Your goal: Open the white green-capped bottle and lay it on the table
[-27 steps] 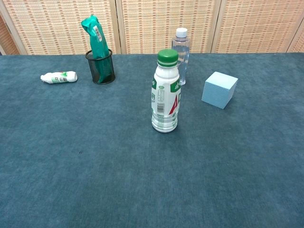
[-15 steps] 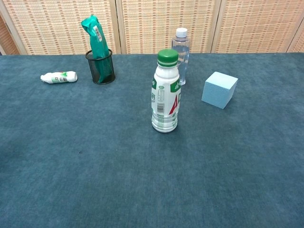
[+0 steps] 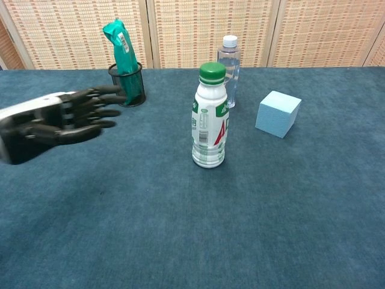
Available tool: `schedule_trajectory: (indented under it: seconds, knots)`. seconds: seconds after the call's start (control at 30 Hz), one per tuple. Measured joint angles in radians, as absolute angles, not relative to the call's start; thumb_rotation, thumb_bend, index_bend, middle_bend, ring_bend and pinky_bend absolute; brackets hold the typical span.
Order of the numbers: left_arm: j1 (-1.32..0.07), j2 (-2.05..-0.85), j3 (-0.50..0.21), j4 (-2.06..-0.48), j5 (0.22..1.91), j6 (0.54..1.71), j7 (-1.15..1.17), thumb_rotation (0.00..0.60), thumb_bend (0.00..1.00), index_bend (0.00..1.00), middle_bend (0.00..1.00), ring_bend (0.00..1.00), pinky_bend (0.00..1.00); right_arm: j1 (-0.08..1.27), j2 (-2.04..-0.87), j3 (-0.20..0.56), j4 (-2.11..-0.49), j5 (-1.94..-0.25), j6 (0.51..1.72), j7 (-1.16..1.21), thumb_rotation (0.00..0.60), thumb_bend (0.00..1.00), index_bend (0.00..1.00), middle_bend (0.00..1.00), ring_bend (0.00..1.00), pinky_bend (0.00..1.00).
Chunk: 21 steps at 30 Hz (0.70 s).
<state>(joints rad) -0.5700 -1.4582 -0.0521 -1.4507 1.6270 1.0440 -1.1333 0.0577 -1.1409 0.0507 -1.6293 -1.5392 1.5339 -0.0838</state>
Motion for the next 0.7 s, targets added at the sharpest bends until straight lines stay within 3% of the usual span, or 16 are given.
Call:
schedule_trajectory:
  seconds: [0.23,0.7]
  knots:
    - [-0.656,-1.628,-0.11,-1.337,1.561,0.976,-1.121,0.6,0.33,0.0,0.0,0.0,0.0,0.063,-1.148,0.06,-1.627,-1.521,1.518,-0.113,0.6,0.26,0.0,0.0,0.0,0.0]
    - [-0.778,-1.877,-0.205,-1.073,1.495,0.974,-0.972,0.6,0.32,0.0,0.0,0.0,0.0,0.063,-1.115,0.07,-1.648,-1.473,1.487,-0.091,0.6,0.26,0.0,0.0,0.0,0.0]
